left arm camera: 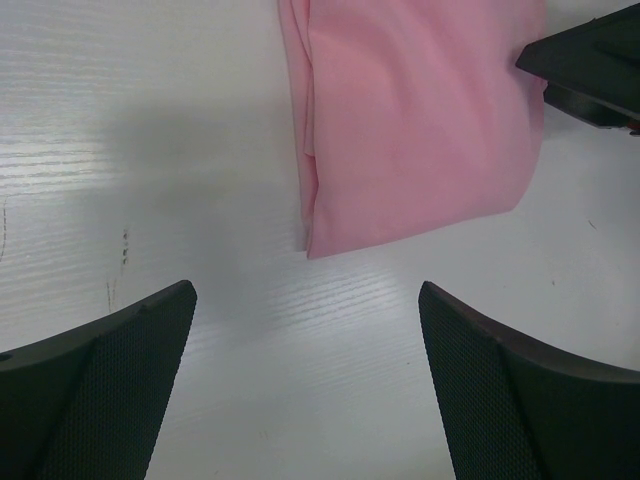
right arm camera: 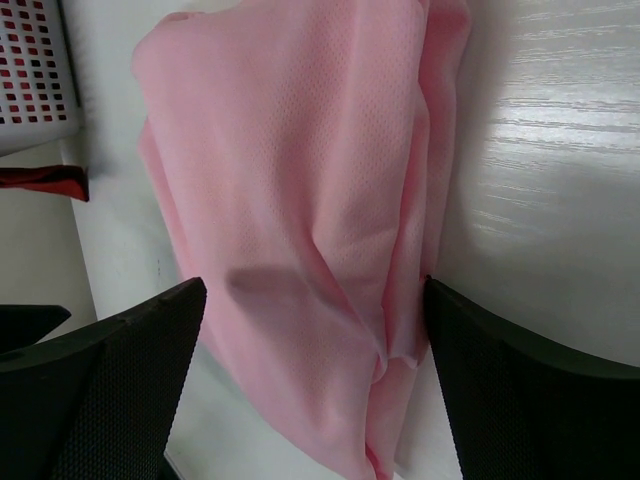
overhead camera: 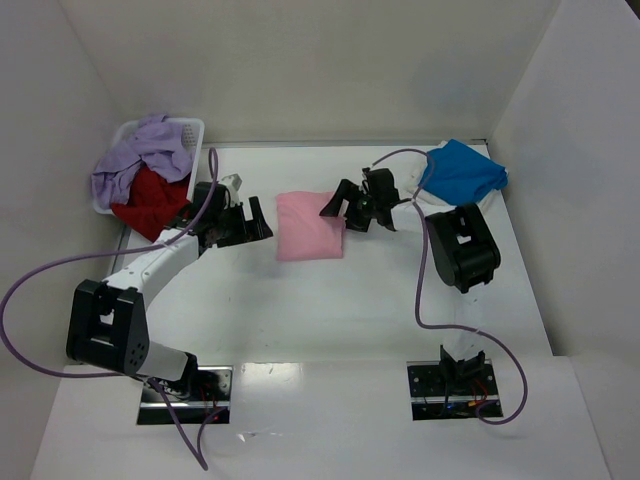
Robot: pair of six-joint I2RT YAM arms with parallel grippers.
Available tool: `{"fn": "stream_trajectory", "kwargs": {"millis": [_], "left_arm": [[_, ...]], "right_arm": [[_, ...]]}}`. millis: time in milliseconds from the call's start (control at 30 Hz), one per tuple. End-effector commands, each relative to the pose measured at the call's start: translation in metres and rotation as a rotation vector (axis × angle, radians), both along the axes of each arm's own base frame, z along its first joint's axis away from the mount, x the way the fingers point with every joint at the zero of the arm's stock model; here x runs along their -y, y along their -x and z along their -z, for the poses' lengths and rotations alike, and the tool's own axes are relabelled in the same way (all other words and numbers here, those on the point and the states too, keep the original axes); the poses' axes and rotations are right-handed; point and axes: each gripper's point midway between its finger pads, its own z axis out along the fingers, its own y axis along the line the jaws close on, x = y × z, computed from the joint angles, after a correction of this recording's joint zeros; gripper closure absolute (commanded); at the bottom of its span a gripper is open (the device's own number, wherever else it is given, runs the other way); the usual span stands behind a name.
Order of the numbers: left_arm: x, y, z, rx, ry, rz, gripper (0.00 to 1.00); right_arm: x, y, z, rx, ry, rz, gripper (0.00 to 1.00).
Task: Fold and stack the t-shirts
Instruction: Smooth out wrinkles on the folded tshirt, then put the neatly folded tshirt into the corner of the board with the right arm
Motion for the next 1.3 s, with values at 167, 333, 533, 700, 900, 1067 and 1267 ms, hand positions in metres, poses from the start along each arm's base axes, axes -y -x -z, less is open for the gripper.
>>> {"fn": "stream_trajectory", "kwargs": {"millis": [167,333,533,700,900,1067,1267], "left_arm": [[0.002,-0.004,-0.020,0.070,0.017,0.017,0.00],[0.001,-0.001,-0.019,0.074,0.011,0.023,0.00],[0.001,-0.001,-0.022,0.083,0.013,0.023,0.00],[0.000,-0.002,-0.025,0.093,0.009,0.016,0.00],[-0.001,0.001,-0.030,0.102,0.011,0.016,0.00],[-0.002,0.001,-0.037,0.124,0.009,0.009,0.00],[-0.003,0.003,-0.043,0.135,0.011,0.009,0.00]], "right_arm": [[-0.005,0.011,0.044,-0.110,0.093,0.030,0.17],[-0.004,0.014,0.048,-0.121,0.118,0.039,0.26],[-0.002,0.010,0.050,-0.118,0.141,0.048,0.55],[0.001,0.007,0.054,-0.137,0.174,0.053,0.78],[0.001,-0.002,0.047,-0.125,0.191,0.060,1.00],[0.008,-0.027,0.018,-0.037,0.253,0.097,1.00],[0.022,-0.060,-0.025,0.037,0.319,0.135,1.00]]}}
